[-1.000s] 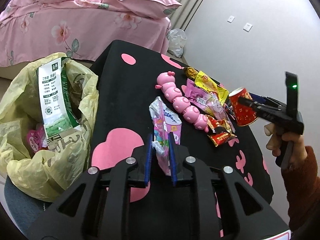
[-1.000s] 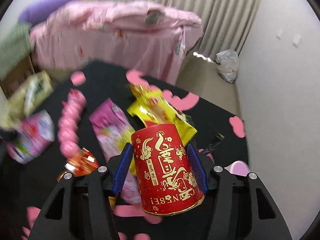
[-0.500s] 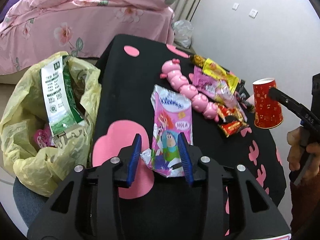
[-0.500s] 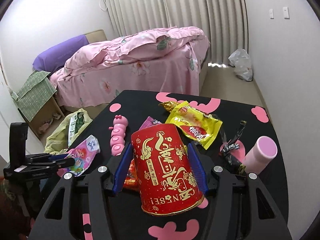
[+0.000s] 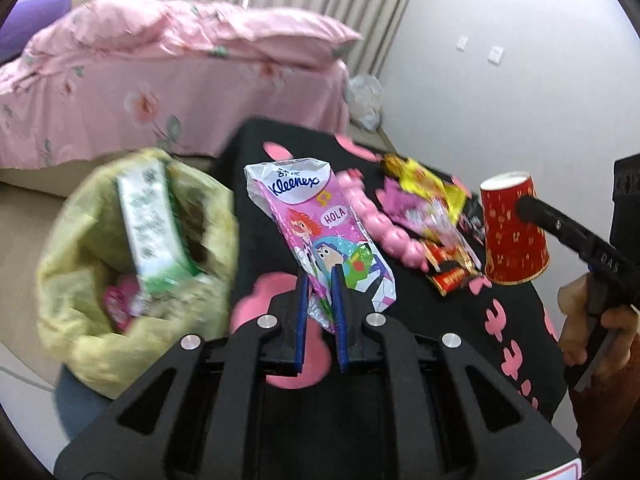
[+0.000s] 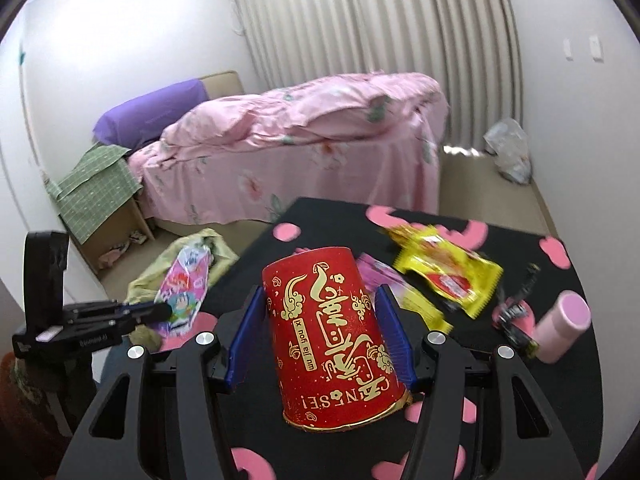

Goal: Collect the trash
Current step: 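Lift both held items off the table toward the yellow trash bag, then lower the Kleenex pack and red cup into the trash bag and open both tools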

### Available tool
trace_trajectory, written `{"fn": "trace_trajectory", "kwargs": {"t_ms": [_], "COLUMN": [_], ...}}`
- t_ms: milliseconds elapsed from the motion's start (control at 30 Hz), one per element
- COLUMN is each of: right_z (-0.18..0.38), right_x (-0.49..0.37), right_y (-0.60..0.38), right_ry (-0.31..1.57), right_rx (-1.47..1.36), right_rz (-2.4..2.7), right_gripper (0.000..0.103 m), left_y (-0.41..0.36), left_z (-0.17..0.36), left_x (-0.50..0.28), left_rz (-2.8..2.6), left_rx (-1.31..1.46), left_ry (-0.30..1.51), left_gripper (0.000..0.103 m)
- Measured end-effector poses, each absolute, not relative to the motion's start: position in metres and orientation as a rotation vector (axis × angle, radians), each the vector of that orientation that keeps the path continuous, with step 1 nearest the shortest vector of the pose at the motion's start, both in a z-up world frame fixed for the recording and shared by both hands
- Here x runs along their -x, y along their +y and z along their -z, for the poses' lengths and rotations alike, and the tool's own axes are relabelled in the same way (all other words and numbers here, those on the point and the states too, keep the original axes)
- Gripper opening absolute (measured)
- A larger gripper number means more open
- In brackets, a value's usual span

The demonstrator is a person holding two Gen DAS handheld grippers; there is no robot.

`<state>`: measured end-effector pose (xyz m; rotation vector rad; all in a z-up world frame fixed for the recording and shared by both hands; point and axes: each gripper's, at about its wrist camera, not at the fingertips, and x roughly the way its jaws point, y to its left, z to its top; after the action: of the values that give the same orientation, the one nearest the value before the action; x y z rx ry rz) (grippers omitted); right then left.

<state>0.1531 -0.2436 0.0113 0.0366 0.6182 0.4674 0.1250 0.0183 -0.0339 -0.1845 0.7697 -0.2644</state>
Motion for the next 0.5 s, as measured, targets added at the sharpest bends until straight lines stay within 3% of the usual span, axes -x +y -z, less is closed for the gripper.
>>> {"fn": "trace_trajectory", "kwargs": {"t_ms": [500], "right_z": [-0.025], "right_x": [-0.157], "right_y": [-0.125], "right_ry": [0.611], "right_rx": [0.056], "right_rz": [-0.645], "right_gripper": [0.053], "left_y": [0.136], "left_z": [0.039], "left_x": [-0.099], "left_rz": [-0.001], "left_rx": [0.319], "left_ry": [0.711], "left_gripper": [0.011]}}
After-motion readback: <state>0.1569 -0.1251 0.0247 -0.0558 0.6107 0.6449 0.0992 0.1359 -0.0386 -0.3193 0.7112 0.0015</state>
